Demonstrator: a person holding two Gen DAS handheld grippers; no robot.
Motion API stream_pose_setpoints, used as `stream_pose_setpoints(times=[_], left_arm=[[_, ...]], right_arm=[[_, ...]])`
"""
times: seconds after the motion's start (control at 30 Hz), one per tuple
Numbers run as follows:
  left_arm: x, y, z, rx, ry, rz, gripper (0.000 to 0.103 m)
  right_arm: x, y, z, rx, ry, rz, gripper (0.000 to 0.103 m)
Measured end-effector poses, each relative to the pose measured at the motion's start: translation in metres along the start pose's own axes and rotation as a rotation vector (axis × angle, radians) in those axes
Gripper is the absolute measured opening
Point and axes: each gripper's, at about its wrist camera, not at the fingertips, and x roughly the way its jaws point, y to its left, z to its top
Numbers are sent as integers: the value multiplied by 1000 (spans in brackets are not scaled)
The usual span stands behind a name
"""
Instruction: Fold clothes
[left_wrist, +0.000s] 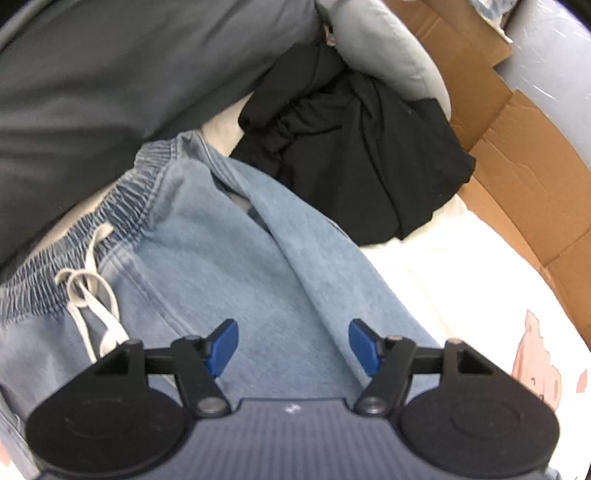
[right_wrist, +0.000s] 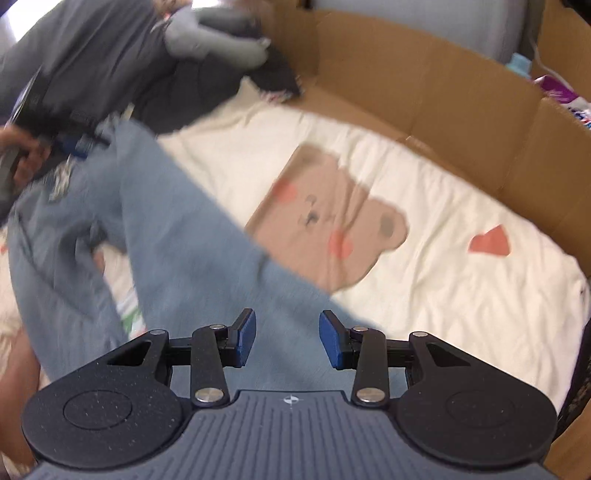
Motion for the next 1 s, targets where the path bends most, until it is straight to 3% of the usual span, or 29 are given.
stream_pose_setpoints(times=[0.17,0.63,1.0], left_arm=[[7,-3,-7,-16,17,-12,69],[19,-12,-19,-31,47,-39,69],[26,-5,-20,-63,58,-33,69]], right_arm=[[7,18,-23,-29,84,35,45],[42,85,-47,-235,210,100,45],[63,104,-63,-358,274,24,43]])
